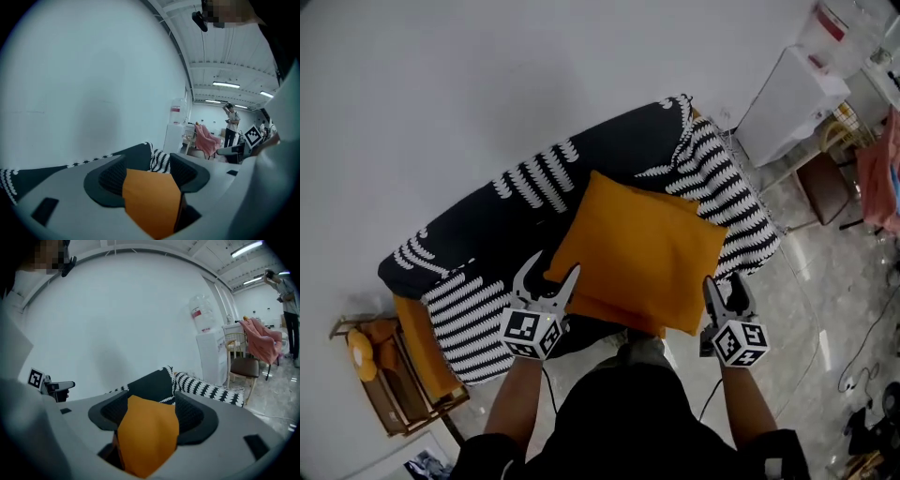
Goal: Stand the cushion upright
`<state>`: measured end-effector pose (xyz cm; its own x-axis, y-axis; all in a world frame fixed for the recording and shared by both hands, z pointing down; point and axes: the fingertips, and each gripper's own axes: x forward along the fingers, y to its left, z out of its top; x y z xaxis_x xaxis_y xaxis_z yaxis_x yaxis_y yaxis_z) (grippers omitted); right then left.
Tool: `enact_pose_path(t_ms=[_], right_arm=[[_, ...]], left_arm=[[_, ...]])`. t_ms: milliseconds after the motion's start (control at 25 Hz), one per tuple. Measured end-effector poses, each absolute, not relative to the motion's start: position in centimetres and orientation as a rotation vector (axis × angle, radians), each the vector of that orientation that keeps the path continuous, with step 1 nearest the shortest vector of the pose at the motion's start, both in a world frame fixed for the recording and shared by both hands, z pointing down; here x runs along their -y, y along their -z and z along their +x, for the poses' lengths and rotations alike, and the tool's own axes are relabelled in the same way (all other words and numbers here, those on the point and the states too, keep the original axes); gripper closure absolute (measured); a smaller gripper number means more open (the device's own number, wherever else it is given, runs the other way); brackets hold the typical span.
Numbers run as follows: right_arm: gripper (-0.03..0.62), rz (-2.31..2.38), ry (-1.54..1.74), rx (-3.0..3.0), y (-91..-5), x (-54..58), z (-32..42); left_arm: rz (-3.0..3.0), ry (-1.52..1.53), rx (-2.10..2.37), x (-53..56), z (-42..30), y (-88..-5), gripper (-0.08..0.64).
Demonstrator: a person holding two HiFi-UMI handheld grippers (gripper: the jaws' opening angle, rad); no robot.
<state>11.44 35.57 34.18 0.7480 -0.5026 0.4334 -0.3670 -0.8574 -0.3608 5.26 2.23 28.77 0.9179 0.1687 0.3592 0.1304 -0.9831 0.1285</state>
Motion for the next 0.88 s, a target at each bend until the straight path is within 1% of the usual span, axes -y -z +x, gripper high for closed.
enact_pose_path(t_ms=[280,600,760,880], right_arm=[[0.276,-2.66,0.922,-0.528,-40.8,-37.2,13.2],[0.267,-2.638,1.113,-0.441,-47.3,-37.7,14.3],[0.261,-2.609,1.224,-0.424,-50.9,-38.1,14.4],[0.25,-2.563,1.317,-0.387,-53.8,-38.5,14.4]], left_arm=[[2.943,-0.758,-0.305,-2.4,9.6,-33.7,0.252],[2.891,-1.038,-0.352,-1.6,12.2,-40.1,0.252],[2.846,-1.204,-0.369,-1.2,13.4,-44.4,0.236],[2.823,-1.311,-0.395,-1.0,14.6,-47.3,0.21]])
